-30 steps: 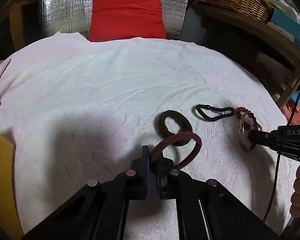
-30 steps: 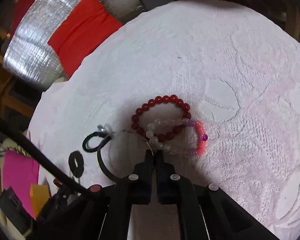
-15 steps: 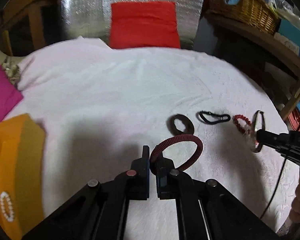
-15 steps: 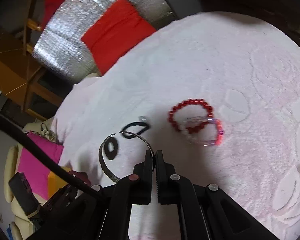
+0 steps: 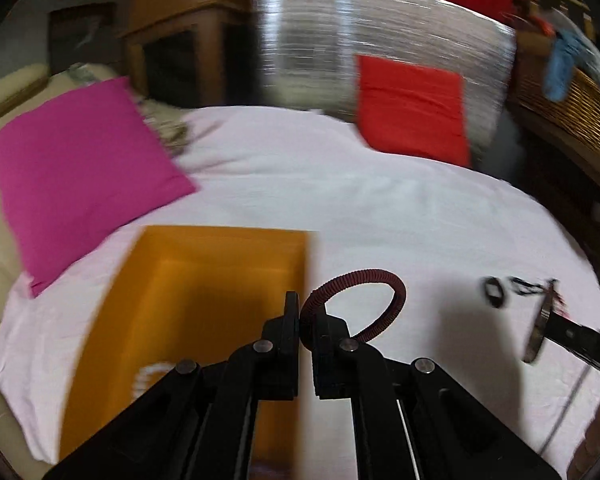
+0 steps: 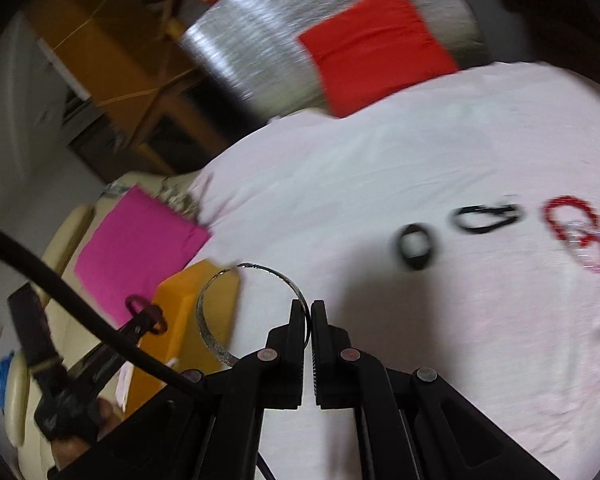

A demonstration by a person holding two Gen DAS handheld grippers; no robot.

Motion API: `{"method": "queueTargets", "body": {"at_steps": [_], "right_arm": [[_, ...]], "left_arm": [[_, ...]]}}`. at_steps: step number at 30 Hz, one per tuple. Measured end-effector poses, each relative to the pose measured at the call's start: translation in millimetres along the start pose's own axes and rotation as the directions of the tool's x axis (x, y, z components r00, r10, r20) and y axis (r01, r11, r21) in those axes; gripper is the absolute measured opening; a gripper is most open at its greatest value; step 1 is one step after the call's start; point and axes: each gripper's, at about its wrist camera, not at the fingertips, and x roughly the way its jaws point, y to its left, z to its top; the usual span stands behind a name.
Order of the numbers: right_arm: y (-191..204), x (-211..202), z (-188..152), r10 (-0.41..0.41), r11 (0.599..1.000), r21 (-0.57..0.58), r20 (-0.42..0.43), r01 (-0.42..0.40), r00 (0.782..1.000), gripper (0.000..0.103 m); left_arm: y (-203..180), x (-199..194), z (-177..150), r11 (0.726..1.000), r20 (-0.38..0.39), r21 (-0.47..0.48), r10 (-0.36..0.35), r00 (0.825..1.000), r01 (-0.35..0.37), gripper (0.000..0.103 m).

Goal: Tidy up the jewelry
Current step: 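Carry both bangles into the orange box and open both tools, then move both open tools back over the remaining jewelry on the table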

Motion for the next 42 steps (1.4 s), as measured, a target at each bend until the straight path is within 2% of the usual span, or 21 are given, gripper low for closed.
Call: {"method": "queueTargets", "body": {"at_steps": [5, 8, 10, 16, 18, 21, 22, 23, 25, 27, 29, 33, 35, 39, 42], "right_arm": [[66.5, 31.2, -18.9, 0.054, 0.992, -0.112, -0.032, -0.057, 0.998, 0.004], [96.3, 61.7, -25.2, 0.065, 0.989, -0.129, -0.067, -0.073, 0.996, 0.004], [112.8, 81.5, -28.5, 0.052, 0.986, -0.154, -0.088, -0.065, 0.995, 0.004], [149.2, 136.3, -37.1, -0.039, 0.975, -0.223, -0.143, 0.006, 0.989, 0.004], [153.8, 147.5, -36.8, -0.058, 0.972, -0.235, -0.152, 0.021, 0.987, 0.008], [154.6, 156.8, -32.2, -0.05, 0.977, -0.215, -0.174, 0.011, 0.983, 0.011], [153.0, 155.8, -30.1, -0.04, 0.979, -0.202, -0.172, 0.005, 0.984, 0.022], [149.9, 152.8, -28.2, -0.029, 0.983, -0.186, -0.172, -0.004, 0.985, 0.038], [145.9, 143.8, -24.5, 0.022, 0.987, -0.153, -0.157, -0.047, 0.987, 0.046], [143.8, 130.8, -19.0, 0.025, 0.987, -0.156, -0.111, -0.042, 0.994, 0.046], [135.3, 111.7, -11.4, 0.048, 0.987, -0.149, -0.073, -0.059, 0.996, 0.046], [109.1, 69.7, 3.8, 0.025, 0.991, -0.129, 0.006, -0.024, 1.0, 0.046], [86.7, 43.9, 7.9, -0.02, 0.992, -0.126, 0.048, 0.026, 0.999, 0.046], [39.9, 2.6, 6.7, -0.126, 0.987, -0.09, 0.094, 0.134, 0.988, 0.046], [2.2, -24.8, 2.7, -0.187, 0.981, -0.035, 0.118, 0.192, 0.975, 0.046]], "left_arm": [[49.4, 13.2, -7.3, 0.994, -0.047, -0.034, 0.101, 0.994, -0.102, 0.005], [77.5, 26.2, -13.5, 0.987, -0.097, -0.048, 0.148, 0.984, -0.153, 0.005], [95.8, 36.1, -18.3, 0.98, -0.137, -0.067, 0.179, 0.974, -0.19, 0.005], [117.3, 56.0, -24.5, 0.966, -0.207, -0.066, 0.232, 0.95, -0.25, 0.005], [118.8, 60.9, -25.1, 0.961, -0.22, -0.058, 0.25, 0.943, -0.269, 0.005], [122.3, 60.4, -24.8, 0.961, -0.225, -0.061, 0.251, 0.941, -0.271, 0.008], [120.5, 58.9, -24.0, 0.959, -0.226, -0.056, 0.259, 0.939, -0.278, 0.02], [117.6, 56.0, -23.3, 0.958, -0.22, -0.05, 0.266, 0.938, -0.284, 0.035], [110.8, 51.0, -19.0, 0.958, -0.185, -0.038, 0.274, 0.944, -0.286, 0.041], [105.2, 41.5, -15.1, 0.952, -0.148, -0.04, 0.295, 0.944, -0.304, 0.051], [98.4, 32.4, -10.4, 0.945, -0.103, -0.049, 0.317, 0.943, -0.323, 0.065], [71.9, 16.4, -1.7, 0.953, -0.02, -0.04, 0.3, 0.954, -0.3, 0.069], [49.3, 8.3, 0.8, 0.961, 0.02, -0.012, 0.277, 0.961, -0.277, 0.076], [3.3, -4.3, 3.3, 0.972, 0.082, 0.056, 0.224, 0.971, -0.229, 0.077], [-27.8, -9.4, 3.3, 0.977, 0.1, 0.095, 0.184, 0.978, -0.193, 0.077]]}}
